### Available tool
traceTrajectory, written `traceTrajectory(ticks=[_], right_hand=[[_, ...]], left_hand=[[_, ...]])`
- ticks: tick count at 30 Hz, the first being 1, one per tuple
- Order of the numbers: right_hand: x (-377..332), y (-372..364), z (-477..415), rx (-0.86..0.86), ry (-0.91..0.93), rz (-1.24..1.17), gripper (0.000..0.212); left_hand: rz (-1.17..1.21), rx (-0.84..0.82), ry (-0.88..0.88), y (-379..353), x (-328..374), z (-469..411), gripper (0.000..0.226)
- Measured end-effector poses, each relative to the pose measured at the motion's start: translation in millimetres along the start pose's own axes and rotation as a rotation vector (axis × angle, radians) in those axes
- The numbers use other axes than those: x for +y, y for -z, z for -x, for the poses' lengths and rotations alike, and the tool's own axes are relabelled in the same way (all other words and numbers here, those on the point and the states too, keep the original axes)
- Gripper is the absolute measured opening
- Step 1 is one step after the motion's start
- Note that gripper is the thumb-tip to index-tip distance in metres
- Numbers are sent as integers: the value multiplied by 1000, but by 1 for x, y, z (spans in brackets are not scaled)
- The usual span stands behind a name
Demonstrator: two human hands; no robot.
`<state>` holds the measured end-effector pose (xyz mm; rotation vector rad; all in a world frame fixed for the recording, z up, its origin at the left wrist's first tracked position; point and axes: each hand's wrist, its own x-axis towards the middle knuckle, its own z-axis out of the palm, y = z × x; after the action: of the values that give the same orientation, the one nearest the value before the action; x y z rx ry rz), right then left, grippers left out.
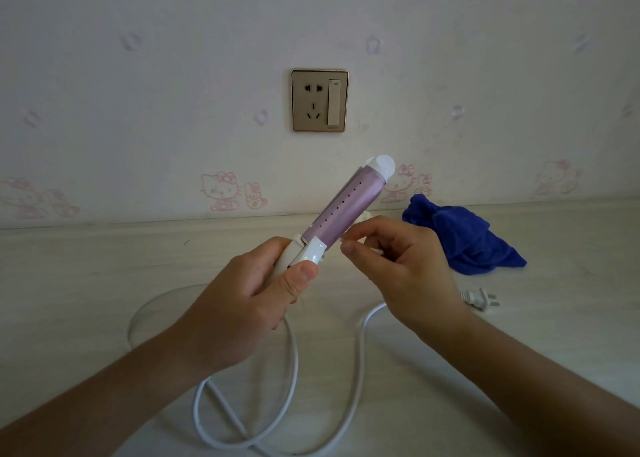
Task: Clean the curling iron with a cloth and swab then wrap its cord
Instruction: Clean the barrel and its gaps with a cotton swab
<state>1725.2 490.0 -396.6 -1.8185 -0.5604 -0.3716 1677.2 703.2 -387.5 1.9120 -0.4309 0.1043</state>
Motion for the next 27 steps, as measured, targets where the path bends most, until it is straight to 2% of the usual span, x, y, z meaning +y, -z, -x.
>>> traceTrajectory(ticks=[3,5,11,15,19,27], right_hand=[[-3,-1,2,14,70,70,12],[-3,0,2,40,95,76,10],[-2,20,-11,209,64,36,11],[-2,26,-17,240,92,68,9],[1,20,-12,201,91,56,10],[0,8,-4,102,132,30,26]], left_hand=[[-54,-7,-22,-3,1,2,34],[-67,4,-47,-5,2,3,28],[-66,-12,-59,-8,2,6,24],[-60,-22,-53,-7,3,7,24],[-35,-12,-34,-7,1,5,28],[-33,-16,-31,-4,0,3,34]])
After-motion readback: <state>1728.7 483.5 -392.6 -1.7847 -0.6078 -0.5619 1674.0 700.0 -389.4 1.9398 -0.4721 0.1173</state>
